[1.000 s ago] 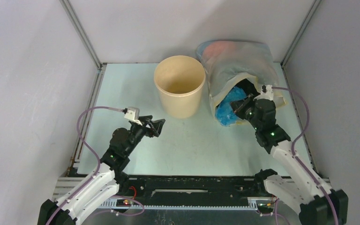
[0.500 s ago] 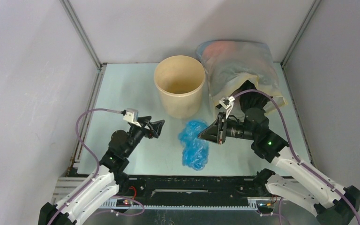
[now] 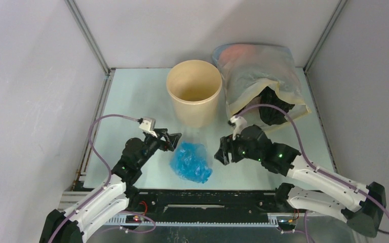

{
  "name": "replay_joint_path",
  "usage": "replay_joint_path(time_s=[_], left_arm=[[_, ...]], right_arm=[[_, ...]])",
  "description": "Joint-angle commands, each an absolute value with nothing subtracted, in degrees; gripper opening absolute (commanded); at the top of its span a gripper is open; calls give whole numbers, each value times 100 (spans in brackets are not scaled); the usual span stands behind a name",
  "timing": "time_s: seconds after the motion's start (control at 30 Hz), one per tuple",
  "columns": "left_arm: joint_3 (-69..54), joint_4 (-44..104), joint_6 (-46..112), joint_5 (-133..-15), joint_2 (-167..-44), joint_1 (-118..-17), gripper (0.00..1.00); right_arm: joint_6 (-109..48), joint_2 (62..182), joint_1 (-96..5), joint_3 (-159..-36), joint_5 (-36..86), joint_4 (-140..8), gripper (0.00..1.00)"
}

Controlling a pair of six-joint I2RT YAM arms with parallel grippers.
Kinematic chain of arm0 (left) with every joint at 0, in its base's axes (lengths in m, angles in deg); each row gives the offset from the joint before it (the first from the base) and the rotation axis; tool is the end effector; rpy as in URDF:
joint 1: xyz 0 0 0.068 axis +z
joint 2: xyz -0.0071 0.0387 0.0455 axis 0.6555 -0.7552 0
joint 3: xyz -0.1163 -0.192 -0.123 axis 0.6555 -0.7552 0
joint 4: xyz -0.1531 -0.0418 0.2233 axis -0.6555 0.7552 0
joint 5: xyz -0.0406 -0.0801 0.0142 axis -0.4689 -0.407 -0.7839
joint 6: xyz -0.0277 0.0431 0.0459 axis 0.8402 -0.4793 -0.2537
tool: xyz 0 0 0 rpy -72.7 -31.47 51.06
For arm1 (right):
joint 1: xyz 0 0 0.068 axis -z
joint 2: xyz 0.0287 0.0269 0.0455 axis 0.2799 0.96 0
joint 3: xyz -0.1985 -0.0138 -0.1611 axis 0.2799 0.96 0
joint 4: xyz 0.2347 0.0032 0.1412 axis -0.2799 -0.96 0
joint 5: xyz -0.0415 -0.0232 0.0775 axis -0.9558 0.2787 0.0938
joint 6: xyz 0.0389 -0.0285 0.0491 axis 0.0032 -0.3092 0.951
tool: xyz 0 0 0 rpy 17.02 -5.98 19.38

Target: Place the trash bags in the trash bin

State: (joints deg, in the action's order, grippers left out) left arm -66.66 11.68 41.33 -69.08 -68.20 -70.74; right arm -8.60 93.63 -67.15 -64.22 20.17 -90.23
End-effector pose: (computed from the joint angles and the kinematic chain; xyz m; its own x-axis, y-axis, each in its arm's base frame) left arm 0.1847 -0.1093 0.1990 -0.2549 -0.2449 -0.9355 0.4865 0.8036 -0.3429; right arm 0.1505 0.1895 0.2484 -0.7029 -0.1033 -0.7038 -0.5287 0.7377 0.4198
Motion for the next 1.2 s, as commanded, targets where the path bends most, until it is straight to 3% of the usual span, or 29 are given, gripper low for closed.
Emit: replay_joint_path(time_s=[0.0, 0.13, 0.4, 0.6, 0.7, 0.9, 1.0, 1.07, 1.17], left_arm=[[-6505, 922, 4017, -7040, -6758, -7119, 84], [-6512, 904, 4006, -7049, -6775, -7122, 84], [-6529, 1276, 4458, -7392, -6763, -7145, 84], [-6413, 1850, 4440, -7978, -7034, -7307, 89], [-6296, 2140, 4273, -7823, -7263, -7550, 90], [-6256, 2350, 4200, -7562, -7498, -7825, 84], [-6225, 2528, 4175, -7374, -7623, -7894, 76], [-6201, 2620, 4195, -7307, -7653, -7912, 67], [-6205, 2718, 4193, -7130, -7606, -7919, 40]], right_arm=[[-1032, 9647, -7715, -6631, 1102, -8739, 68], [-1045, 10215, -8244, -6641, 1008, -8409, 69], [-761, 11205, -8129, -6960, 322, -8288, 78], [-659, 11519, -7957, -6964, 546, -7800, 82], [-622, 11714, -7912, -6966, 864, -7576, 79], [-653, 11864, -7901, -6963, 1202, -7347, 60], [-652, 11791, -7896, -6964, 1132, -7415, 41], [-631, 11716, -7892, -6964, 972, -7530, 24], [-482, 11517, -7892, -6962, 429, -7846, 6]])
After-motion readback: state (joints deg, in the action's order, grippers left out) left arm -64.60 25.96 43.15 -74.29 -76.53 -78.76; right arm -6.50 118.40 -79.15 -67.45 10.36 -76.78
